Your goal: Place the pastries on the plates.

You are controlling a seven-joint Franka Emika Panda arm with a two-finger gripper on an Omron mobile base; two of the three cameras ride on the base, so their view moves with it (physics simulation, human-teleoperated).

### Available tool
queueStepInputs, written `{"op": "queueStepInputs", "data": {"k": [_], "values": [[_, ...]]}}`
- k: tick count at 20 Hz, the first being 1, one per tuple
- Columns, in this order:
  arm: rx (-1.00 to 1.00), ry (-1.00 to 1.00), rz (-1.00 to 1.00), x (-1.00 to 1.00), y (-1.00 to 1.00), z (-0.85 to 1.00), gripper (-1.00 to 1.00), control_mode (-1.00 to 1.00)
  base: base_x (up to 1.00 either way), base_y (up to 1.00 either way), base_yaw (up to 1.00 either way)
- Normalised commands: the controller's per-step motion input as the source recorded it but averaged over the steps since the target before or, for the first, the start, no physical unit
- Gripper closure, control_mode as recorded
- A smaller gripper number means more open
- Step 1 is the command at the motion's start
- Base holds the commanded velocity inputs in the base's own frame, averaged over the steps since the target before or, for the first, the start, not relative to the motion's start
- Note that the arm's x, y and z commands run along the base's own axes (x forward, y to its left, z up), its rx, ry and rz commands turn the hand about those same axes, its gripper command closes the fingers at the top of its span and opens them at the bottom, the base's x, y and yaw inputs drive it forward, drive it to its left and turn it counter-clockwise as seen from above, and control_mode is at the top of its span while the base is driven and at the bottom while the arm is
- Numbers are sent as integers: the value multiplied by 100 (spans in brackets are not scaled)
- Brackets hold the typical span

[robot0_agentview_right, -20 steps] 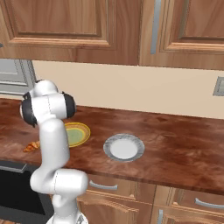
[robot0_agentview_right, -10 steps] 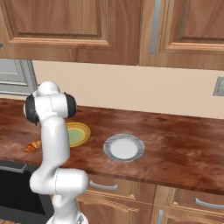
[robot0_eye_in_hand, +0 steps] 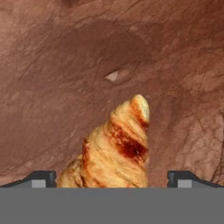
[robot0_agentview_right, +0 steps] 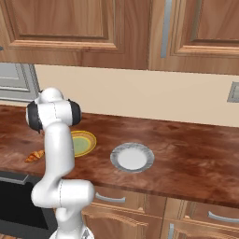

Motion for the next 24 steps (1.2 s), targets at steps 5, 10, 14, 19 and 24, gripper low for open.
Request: {"op": "queueStepInputs", "data": {"k": [5, 10, 14, 19, 24], "values": [[1, 2, -1, 0, -2, -21, 100, -100, 0, 0, 0], [0, 2, 0, -1, -5, 0, 100, -100, 0, 0, 0], [0, -8, 0, -16, -42, 16, 100, -100, 0, 0, 0], [0, -7, 0, -23, -52, 31, 100, -100, 0, 0, 0], [0, 0, 0, -31, -48, 40, 100, -100, 0, 0, 0]]}}
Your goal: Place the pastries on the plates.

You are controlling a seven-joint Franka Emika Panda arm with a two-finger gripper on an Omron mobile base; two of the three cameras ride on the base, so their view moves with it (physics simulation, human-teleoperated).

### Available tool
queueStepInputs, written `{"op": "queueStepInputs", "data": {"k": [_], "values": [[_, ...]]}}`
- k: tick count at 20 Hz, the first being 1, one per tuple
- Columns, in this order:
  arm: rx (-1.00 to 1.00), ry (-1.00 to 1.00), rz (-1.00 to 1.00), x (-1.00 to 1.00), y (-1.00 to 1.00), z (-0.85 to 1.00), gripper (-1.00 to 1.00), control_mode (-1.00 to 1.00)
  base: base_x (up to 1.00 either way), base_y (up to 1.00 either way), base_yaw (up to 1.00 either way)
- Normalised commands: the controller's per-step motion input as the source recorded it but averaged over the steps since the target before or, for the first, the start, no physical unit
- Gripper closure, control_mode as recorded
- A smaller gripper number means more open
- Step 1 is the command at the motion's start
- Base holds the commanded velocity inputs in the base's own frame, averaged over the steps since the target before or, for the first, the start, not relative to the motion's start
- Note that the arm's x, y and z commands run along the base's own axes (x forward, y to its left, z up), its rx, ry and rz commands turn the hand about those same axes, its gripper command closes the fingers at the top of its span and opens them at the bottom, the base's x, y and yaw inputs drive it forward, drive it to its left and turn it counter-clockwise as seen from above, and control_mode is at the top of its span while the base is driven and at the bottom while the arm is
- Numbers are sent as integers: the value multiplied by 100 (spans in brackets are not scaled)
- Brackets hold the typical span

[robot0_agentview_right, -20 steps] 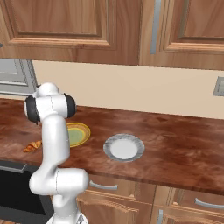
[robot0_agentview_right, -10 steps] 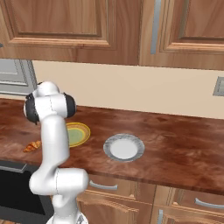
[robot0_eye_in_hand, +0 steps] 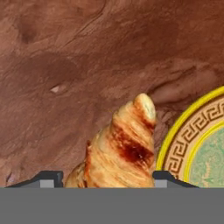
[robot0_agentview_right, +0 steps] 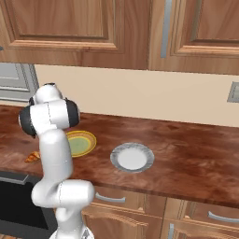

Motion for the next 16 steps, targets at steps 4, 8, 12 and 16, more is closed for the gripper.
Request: {"op": "queueStepInputs", "data": {"k": [4, 8, 12, 16], "values": [[0, 0, 0, -27, -50, 27, 100, -100, 0, 0, 0], [0, 0, 0, -21, -60, 15, 100, -100, 0, 0, 0], [0, 0, 0, -25, -64, 23, 100, -100, 0, 0, 0], [0, 0, 0, -21, -65, 17, 100, -100, 0, 0, 0]]}}
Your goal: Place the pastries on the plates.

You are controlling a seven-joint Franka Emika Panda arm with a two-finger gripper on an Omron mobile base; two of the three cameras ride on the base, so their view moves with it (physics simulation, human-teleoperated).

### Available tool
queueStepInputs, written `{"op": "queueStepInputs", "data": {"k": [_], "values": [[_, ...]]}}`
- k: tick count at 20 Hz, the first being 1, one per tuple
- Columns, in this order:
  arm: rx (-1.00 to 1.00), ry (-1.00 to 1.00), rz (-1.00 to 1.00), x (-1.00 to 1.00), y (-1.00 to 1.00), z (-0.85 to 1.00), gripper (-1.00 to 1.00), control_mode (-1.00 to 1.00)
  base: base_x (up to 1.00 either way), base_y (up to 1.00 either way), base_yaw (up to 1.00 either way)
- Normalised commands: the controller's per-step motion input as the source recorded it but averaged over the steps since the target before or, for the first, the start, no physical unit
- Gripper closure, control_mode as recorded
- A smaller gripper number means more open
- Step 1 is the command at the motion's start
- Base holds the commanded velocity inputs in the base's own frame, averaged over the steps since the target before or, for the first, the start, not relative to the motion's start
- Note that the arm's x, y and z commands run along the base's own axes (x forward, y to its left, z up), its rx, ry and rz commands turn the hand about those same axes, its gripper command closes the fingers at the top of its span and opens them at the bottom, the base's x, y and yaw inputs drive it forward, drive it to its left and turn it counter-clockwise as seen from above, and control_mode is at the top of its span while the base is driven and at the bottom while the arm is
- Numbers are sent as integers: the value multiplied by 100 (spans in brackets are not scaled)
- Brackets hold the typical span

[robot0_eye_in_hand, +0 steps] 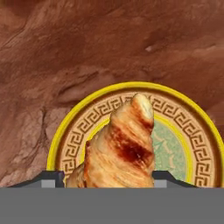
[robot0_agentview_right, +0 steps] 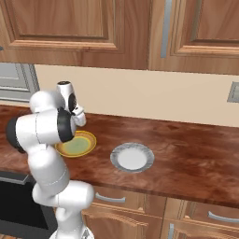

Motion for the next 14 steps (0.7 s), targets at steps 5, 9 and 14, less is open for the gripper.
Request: {"op": "queueStepInputs", "data": {"k": [5, 9, 14], "values": [[0, 0, 0, -20, -68, 1, 100, -100, 0, 0, 0], [0, 0, 0, -21, -69, 3, 100, -100, 0, 0, 0], [0, 0, 0, -20, -71, 5, 100, -100, 0, 0, 0]]}}
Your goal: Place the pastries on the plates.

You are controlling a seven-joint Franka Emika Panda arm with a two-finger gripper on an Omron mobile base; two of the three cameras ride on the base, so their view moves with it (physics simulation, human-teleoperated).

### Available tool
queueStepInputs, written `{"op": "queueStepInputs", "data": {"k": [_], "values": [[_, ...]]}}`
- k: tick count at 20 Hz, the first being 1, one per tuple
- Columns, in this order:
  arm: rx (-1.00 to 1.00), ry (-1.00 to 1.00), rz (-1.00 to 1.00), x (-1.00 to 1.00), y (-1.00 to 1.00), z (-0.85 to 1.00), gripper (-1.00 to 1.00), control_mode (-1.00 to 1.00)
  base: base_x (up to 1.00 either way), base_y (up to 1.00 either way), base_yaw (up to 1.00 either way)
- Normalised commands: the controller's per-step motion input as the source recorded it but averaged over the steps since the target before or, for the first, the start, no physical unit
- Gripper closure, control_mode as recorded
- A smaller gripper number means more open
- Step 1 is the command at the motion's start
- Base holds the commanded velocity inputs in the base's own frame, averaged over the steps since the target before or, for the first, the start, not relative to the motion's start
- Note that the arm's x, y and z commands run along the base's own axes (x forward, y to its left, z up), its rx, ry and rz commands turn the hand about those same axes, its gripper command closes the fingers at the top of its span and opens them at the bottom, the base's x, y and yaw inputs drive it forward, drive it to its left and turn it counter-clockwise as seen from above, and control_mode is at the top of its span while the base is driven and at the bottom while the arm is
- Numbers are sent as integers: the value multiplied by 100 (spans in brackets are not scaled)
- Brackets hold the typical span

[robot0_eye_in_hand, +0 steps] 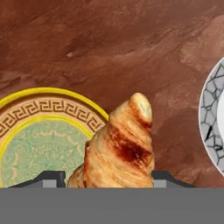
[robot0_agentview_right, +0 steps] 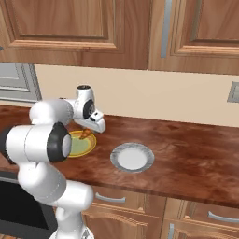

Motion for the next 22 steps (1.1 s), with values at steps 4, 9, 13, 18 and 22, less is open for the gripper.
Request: {"op": "queueStepInputs", "data": {"k": [4, 9, 13, 18, 22], "values": [[0, 0, 0, -13, -74, 1, 100, -100, 0, 0, 0], [0, 0, 0, -16, -73, 0, 100, -100, 0, 0, 0], [0, 0, 0, -15, -67, 0, 100, -100, 0, 0, 0], [0, 0, 0, -11, -55, 0, 100, -100, 0, 0, 0], [0, 2, 0, -15, -52, 0, 100, -100, 0, 0, 0]]}}
